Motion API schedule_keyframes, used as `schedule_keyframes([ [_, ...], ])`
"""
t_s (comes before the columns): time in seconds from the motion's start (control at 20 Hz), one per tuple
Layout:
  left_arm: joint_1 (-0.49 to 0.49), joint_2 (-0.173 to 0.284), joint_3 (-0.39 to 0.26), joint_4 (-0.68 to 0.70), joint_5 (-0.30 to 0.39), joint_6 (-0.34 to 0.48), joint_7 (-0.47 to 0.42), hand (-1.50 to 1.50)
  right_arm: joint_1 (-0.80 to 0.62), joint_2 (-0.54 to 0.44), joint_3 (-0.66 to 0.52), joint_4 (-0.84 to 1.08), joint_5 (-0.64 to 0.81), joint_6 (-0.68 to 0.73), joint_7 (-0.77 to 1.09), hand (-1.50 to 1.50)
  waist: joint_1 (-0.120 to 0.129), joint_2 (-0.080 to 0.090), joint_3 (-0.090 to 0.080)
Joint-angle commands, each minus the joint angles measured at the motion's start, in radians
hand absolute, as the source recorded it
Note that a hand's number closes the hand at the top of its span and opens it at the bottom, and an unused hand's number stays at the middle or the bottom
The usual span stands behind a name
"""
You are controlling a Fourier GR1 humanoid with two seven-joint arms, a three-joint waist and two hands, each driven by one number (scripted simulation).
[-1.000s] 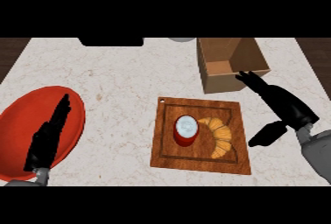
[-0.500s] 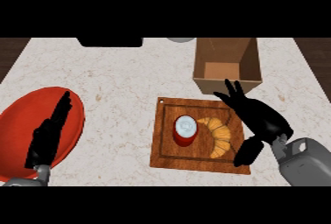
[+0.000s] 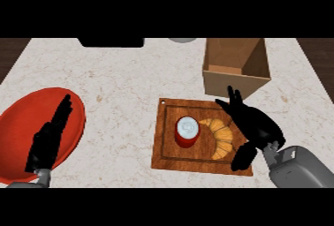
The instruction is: Pick the croissant from the cutting board and place it in the cardboard box
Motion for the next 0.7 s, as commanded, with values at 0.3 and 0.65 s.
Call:
schedule_keyframes([
  [0.3, 0.073, -0.046, 0.036, -0.109, -0.064, -0.028, 0.048, 0.00, 0.107, 0.087, -0.066, 0.071, 0.134, 0.054, -0.100, -1.50, 0.002, 0.010, 0.005],
  [0.65, 0.003, -0.119, 0.041, 0.007, -0.132, -0.036, 0.005, 0.00, 0.105, 0.165, -0.111, 0.017, 0.179, 0.139, -0.050, -1.50, -0.002, 0.010, 0.005],
])
